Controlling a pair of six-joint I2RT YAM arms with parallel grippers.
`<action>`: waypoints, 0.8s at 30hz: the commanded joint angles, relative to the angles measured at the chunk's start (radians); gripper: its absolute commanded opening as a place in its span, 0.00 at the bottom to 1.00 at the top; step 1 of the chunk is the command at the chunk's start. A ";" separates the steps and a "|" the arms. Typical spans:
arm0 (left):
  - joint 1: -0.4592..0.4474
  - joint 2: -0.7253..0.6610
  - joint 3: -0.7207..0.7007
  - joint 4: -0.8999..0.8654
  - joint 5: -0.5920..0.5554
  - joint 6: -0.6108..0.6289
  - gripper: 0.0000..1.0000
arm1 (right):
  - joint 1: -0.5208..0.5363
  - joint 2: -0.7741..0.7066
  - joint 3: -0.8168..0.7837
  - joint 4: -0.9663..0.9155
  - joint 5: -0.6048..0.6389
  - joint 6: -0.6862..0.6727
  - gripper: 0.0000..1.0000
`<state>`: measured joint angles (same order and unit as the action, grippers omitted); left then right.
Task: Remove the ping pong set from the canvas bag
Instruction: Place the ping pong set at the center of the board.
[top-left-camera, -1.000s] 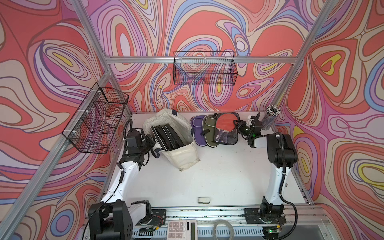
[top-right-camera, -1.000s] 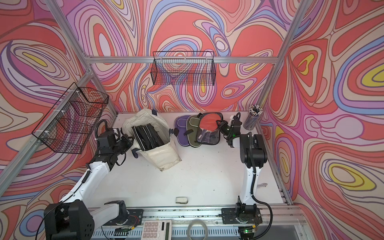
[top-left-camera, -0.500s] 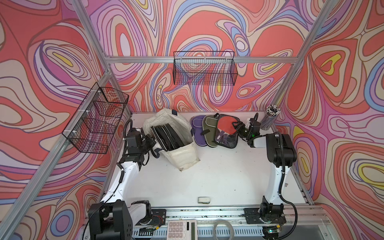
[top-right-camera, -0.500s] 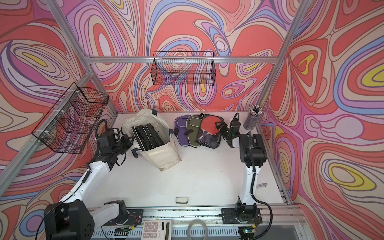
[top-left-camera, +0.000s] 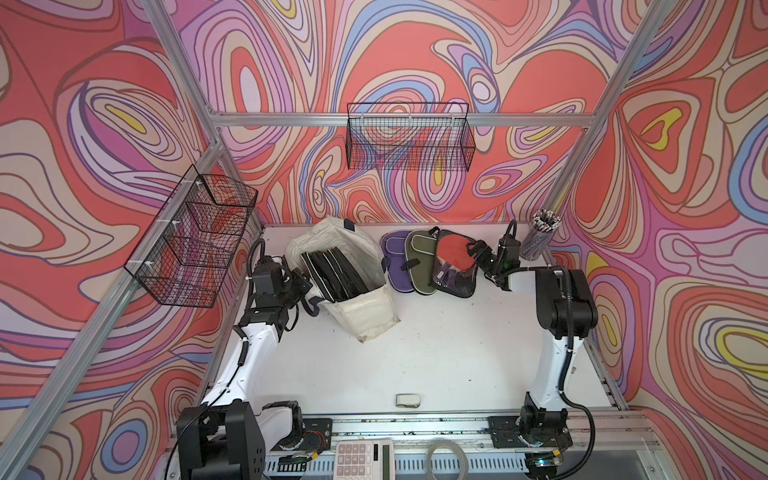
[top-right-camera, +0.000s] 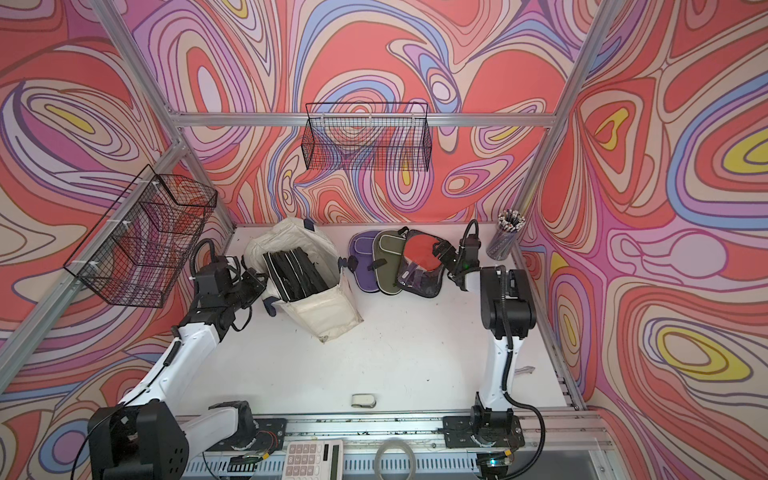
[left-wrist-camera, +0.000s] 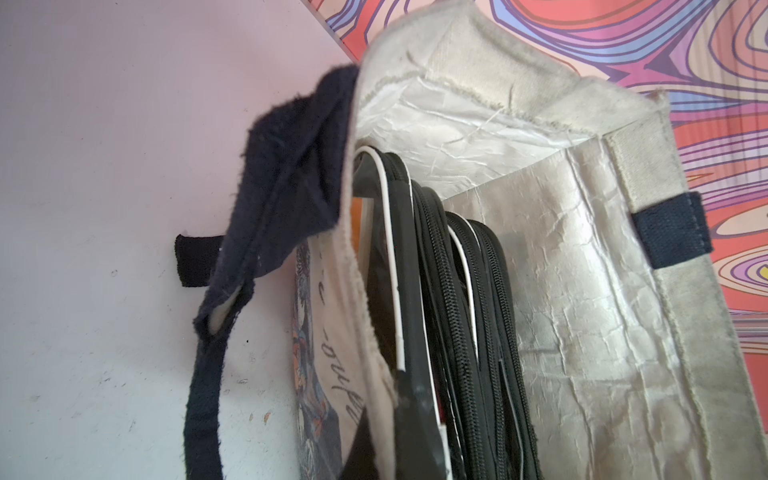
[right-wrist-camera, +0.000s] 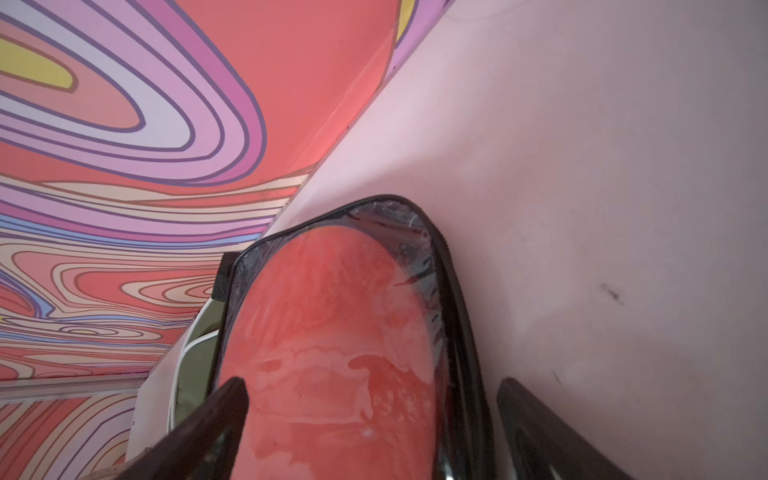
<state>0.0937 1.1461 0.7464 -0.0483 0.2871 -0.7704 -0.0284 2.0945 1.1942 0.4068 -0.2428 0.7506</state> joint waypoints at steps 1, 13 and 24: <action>0.008 -0.019 0.016 0.013 0.007 0.006 0.00 | 0.016 -0.072 -0.018 -0.042 0.092 -0.061 0.98; 0.008 -0.026 0.015 0.004 0.017 0.019 0.00 | 0.143 -0.309 -0.003 -0.175 0.162 -0.235 0.98; 0.006 0.001 -0.005 0.059 0.043 -0.001 0.00 | 0.429 -0.419 0.293 -0.490 0.177 -0.433 0.98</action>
<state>0.0937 1.1416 0.7452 -0.0422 0.3077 -0.7673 0.3481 1.6913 1.4330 0.0475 -0.0875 0.4034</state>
